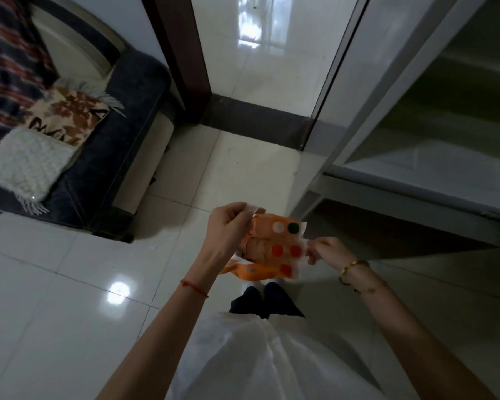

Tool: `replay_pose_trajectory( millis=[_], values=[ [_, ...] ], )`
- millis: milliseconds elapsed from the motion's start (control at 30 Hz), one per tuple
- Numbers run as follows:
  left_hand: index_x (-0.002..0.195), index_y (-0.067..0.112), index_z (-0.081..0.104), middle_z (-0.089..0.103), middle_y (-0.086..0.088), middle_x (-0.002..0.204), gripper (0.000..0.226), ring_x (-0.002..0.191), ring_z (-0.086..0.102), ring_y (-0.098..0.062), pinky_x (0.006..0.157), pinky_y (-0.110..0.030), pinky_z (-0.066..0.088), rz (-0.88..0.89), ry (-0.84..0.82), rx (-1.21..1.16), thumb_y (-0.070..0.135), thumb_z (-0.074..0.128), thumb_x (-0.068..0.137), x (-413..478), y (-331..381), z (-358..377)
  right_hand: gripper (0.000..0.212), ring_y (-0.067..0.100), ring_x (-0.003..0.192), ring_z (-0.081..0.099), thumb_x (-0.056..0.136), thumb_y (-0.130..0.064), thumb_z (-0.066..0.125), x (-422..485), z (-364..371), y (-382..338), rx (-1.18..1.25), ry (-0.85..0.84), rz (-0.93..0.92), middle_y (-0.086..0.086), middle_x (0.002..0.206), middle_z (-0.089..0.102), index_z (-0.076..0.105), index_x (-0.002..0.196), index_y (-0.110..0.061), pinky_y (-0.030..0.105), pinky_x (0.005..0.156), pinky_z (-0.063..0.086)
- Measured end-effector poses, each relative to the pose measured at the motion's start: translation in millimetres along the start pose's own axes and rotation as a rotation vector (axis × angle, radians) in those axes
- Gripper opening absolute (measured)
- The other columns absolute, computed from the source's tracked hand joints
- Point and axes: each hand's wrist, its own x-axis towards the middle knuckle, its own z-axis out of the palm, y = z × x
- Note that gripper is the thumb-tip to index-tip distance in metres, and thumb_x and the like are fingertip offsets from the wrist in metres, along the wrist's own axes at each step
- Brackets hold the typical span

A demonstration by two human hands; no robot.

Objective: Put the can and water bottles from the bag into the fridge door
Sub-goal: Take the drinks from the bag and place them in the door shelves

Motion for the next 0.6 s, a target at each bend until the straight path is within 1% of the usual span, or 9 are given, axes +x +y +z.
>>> replay_pose_trajectory(
  millis=[67,100,200,300,367,433,467,533,600],
  values=[
    [0.097,-0.001,0.074,0.05,-0.001,0.05,0.027,0.041,0.048,0.004,0.046,-0.004,0.033,0.025,-0.035,0.005,0.008,0.049,0.097,-9,11,8,0.033,0.016,0.072,0.06,0.095,-0.024,0.049,-14,-5,10,0.046,0.033,-0.01,0.003,0.062,0.064,0.065,0.07,-0.009,0.033,0.085,0.043],
    [0.097,-0.002,0.074,0.049,-0.002,0.05,0.027,0.04,0.047,0.003,0.045,-0.004,0.033,0.04,-0.057,0.012,0.008,0.049,0.097,-13,17,12,0.035,0.017,0.071,0.061,0.095,-0.027,0.05,-20,-7,14,0.062,0.053,-0.009,0.003,0.061,0.066,0.066,0.069,-0.009,0.034,0.085,0.044],
    [0.096,-0.005,0.073,0.047,0.014,0.039,0.028,0.038,0.043,0.0,0.045,-0.006,0.031,0.08,-0.113,0.013,0.008,0.049,0.098,-24,30,27,0.038,0.017,0.067,0.063,0.092,-0.03,0.053,-33,-10,31,0.097,0.129,0.008,0.002,0.059,0.067,0.067,0.062,-0.011,0.034,0.082,0.048],
    [0.094,-0.009,0.072,0.039,0.013,0.041,0.03,0.039,0.035,-0.001,0.045,-0.011,0.028,0.098,-0.142,0.001,0.01,0.05,0.098,-32,39,43,0.039,0.018,0.066,0.063,0.091,-0.027,0.053,-47,-12,44,0.174,0.184,0.058,0.009,0.067,0.07,0.065,0.058,-0.01,0.032,0.075,0.048],
    [0.093,-0.011,0.071,0.037,0.013,0.043,0.031,0.041,0.033,-0.002,0.047,-0.016,0.029,0.088,-0.157,0.0,0.011,0.05,0.098,-36,43,54,0.041,0.021,0.07,0.063,0.092,-0.032,0.052,-54,-15,53,0.18,0.215,0.087,0.011,0.074,0.072,0.066,0.063,-0.007,0.033,0.077,0.049],
    [0.092,-0.005,0.074,0.04,0.013,0.041,0.03,0.042,0.036,-0.003,0.049,-0.018,0.031,0.076,-0.177,0.024,0.01,0.049,0.098,-41,48,66,0.043,0.027,0.08,0.065,0.092,-0.036,0.051,-61,-19,63,0.159,0.265,0.126,0.015,0.083,0.072,0.067,0.074,0.0,0.035,0.079,0.049],
    [0.093,0.0,0.076,0.043,0.014,0.04,0.03,0.042,0.038,-0.003,0.048,-0.016,0.032,0.07,-0.191,0.039,0.01,0.049,0.098,-44,51,72,0.043,0.031,0.088,0.065,0.091,-0.036,0.052,-63,-20,69,0.117,0.322,0.146,0.018,0.091,0.071,0.066,0.081,0.003,0.035,0.078,0.048],
    [0.092,0.007,0.077,0.044,0.014,0.04,0.029,0.041,0.038,-0.003,0.046,-0.015,0.031,0.057,-0.225,0.044,0.009,0.048,0.098,-50,58,83,0.034,0.035,0.099,0.062,0.092,-0.032,0.054,-71,-19,78,-0.011,0.49,0.168,0.02,0.104,0.066,0.061,0.092,0.001,0.031,0.075,0.042],
    [0.088,0.01,0.076,0.039,0.012,0.041,0.031,0.04,0.033,-0.005,0.044,-0.02,0.026,0.042,-0.261,0.017,0.006,0.047,0.097,-55,65,95,0.028,0.032,0.095,0.06,0.091,-0.029,0.058,-83,-18,82,-0.055,0.718,0.111,0.018,0.103,0.063,0.059,0.1,-0.003,0.032,0.075,0.044]
  ],
)
